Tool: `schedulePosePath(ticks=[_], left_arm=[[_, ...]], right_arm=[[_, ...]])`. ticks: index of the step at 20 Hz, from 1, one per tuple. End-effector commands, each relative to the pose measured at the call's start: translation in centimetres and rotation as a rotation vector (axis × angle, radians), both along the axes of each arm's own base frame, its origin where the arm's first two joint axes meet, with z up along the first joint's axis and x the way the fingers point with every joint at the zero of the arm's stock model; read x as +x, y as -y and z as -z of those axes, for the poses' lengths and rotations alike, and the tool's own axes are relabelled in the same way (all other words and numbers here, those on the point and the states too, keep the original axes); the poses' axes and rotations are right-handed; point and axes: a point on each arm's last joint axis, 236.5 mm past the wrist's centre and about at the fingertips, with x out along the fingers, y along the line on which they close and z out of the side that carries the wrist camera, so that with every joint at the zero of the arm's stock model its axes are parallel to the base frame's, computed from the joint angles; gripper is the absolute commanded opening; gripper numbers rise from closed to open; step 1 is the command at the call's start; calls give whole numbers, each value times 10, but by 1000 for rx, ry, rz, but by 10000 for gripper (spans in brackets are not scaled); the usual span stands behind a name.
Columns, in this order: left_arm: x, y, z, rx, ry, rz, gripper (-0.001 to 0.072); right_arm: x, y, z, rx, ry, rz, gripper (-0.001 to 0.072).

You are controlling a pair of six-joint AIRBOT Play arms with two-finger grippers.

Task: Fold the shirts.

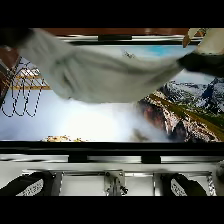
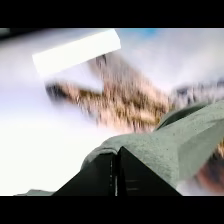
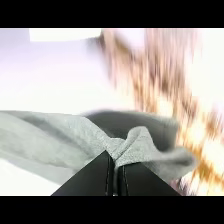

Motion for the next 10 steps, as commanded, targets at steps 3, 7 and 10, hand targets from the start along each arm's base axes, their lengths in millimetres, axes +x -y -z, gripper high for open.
schedulePosePath(ticks=[3,7,10], left_arm=[[-179,-19,-196,-270,589,15,32],[-217,-55,-209,-270,743,-128,32],[-182,-66,-191,-167,696,-217,32]], right_arm=[[-181,-1,-249,-25,751,113,70],[-212,20,-251,-26,752,229,70],[-179,34,-219,-74,608,268,70]])
